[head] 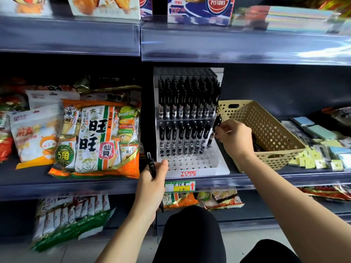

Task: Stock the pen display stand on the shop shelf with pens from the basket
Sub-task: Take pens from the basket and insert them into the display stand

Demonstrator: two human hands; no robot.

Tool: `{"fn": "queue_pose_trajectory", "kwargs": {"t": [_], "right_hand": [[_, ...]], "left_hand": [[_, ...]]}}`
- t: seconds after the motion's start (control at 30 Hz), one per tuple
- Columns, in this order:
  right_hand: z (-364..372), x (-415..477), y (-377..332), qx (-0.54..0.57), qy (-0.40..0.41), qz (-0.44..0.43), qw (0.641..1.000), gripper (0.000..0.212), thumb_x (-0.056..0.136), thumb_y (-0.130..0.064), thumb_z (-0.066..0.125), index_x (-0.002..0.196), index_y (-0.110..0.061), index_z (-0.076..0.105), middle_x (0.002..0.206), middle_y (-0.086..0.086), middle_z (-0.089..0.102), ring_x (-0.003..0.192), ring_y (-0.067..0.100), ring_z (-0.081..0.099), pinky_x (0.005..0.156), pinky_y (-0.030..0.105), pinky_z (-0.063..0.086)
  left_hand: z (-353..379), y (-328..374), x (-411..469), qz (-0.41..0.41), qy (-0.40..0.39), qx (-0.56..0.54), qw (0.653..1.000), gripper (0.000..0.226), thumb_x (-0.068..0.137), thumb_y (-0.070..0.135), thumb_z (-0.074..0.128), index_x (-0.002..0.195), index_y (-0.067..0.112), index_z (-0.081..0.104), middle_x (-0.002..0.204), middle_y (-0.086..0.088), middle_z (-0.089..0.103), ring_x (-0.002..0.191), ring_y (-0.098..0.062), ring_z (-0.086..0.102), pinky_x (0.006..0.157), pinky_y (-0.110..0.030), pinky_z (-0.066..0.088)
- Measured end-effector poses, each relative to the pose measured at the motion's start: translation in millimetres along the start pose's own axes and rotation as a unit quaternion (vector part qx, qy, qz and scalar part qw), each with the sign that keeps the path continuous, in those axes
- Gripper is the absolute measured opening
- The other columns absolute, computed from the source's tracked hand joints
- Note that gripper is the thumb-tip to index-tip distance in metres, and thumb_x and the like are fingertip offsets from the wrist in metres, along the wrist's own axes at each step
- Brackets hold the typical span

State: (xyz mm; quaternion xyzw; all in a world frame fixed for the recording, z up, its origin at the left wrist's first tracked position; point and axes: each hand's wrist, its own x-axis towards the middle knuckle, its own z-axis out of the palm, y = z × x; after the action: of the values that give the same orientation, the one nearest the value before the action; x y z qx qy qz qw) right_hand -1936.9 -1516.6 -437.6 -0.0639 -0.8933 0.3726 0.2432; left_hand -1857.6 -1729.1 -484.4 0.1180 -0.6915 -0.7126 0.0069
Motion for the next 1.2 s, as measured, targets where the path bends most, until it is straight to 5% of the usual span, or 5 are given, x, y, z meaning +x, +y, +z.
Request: {"fn": "queue_pose_trajectory", "kwargs": {"t": [0.33, 0.5, 0.63, 0.83, 1.2], "right_hand": [[11, 0, 4, -0.099, -0.058, 0.016, 0.993, 0.016, 0.09, -0.02, 0.06, 0.088, -0.007, 0.07, 0.074, 0.008, 0.069, 0.064, 0.021, 0.062, 0.059, 0.027, 0.05], [8, -11, -1, -0.066, -0.036, 0.042, 0.996, 0.021, 0.091, -0.023, 0.059, 0.103, -0.006, 0.063, 0.077, 0.003, 0.064, 0.071, 0.022, 0.064, 0.065, 0.032, 0.052], [5, -30, -14, -0.102, 0.005, -0.043, 0.994, 0.017, 0.091, -0.026, 0.057, 0.093, -0.011, 0.064, 0.082, -0.001, 0.058, 0.065, 0.011, 0.051, 0.056, 0.027, 0.042], [5, -61, -61, 0.068, -0.288, -0.175, 0.939, 0.024, 0.089, -0.023, 0.061, 0.107, -0.009, 0.068, 0.092, -0.009, 0.063, 0.063, -0.004, 0.052, 0.062, 0.012, 0.045], [18, -81, -55, 0.277, -0.368, 0.022, 0.887, 0.016, 0.084, -0.002, 0.066, 0.083, -0.015, 0.057, 0.072, -0.005, 0.06, 0.065, 0.01, 0.055, 0.062, 0.024, 0.046]], "left_hand": [[1, 5, -3, -0.028, -0.03, -0.026, 0.999, 0.07, 0.075, 0.069, 0.056, 0.122, 0.017, 0.052, 0.118, -0.025, 0.051, 0.115, -0.039, 0.049, 0.099, -0.051, 0.041], [2, 1, -1, -0.022, -0.036, -0.02, 0.999, 0.005, 0.09, 0.021, 0.057, 0.093, 0.019, 0.053, 0.077, 0.0, 0.047, 0.072, -0.016, 0.044, 0.075, -0.032, 0.036], [1, 2, -3, -0.019, -0.045, -0.003, 0.999, 0.01, 0.091, 0.013, 0.056, 0.094, 0.022, 0.052, 0.085, 0.001, 0.05, 0.075, -0.013, 0.047, 0.077, -0.032, 0.039], [8, 2, -8, 0.0, -0.066, 0.04, 0.997, 0.019, 0.09, 0.016, 0.058, 0.099, 0.031, 0.05, 0.107, -0.001, 0.061, 0.09, -0.01, 0.056, 0.08, -0.033, 0.046], [-1, 2, -19, 0.053, -0.152, 0.113, 0.98, 0.021, 0.088, 0.021, 0.061, 0.101, 0.037, 0.054, 0.095, 0.0, 0.064, 0.087, -0.011, 0.061, 0.08, -0.033, 0.051]]}}
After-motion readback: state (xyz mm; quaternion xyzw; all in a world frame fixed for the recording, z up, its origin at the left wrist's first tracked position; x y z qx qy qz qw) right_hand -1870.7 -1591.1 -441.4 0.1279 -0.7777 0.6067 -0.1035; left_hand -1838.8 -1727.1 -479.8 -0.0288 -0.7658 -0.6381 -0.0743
